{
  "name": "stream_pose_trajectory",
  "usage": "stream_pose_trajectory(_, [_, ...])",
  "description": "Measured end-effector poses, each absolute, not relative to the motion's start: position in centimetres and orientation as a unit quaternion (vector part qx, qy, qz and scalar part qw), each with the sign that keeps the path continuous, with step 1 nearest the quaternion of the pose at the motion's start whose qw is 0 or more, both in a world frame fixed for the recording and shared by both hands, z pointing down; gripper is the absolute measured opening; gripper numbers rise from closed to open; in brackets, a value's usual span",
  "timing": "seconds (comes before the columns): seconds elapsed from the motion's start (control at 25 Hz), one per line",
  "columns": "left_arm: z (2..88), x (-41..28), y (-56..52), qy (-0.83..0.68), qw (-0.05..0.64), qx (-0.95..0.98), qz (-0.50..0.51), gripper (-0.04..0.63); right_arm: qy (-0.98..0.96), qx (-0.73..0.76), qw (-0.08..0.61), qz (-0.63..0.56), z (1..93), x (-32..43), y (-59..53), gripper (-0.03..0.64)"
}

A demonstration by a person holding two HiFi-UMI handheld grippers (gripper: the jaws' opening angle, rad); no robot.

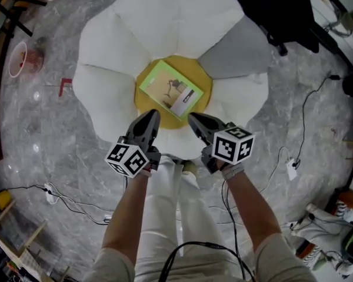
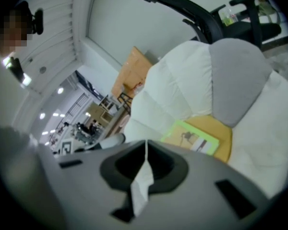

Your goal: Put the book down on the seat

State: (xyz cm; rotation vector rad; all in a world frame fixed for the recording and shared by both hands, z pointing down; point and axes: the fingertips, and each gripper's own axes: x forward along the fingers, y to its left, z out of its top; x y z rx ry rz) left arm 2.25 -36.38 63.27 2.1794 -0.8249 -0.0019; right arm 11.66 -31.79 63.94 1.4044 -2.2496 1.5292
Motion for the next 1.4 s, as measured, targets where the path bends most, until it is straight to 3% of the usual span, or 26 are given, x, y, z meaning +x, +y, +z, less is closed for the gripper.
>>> stream_pose_trajectory(0.64, [51.4, 2.1, -33.7, -0.299, 0.334, 0.893, -0.041, 0.043, -0.813, 0.454, 0.051, 0.362, 50.2, 10.0, -27.8, 0.015])
stream_pose_trajectory(1.4, [40.6, 1.2, -27.0, -0.269, 0.3, 0.914, -0.049, 0.043, -0.846, 0.441, 0.052, 0.295, 39.2, 8.0, -20.9, 0.014])
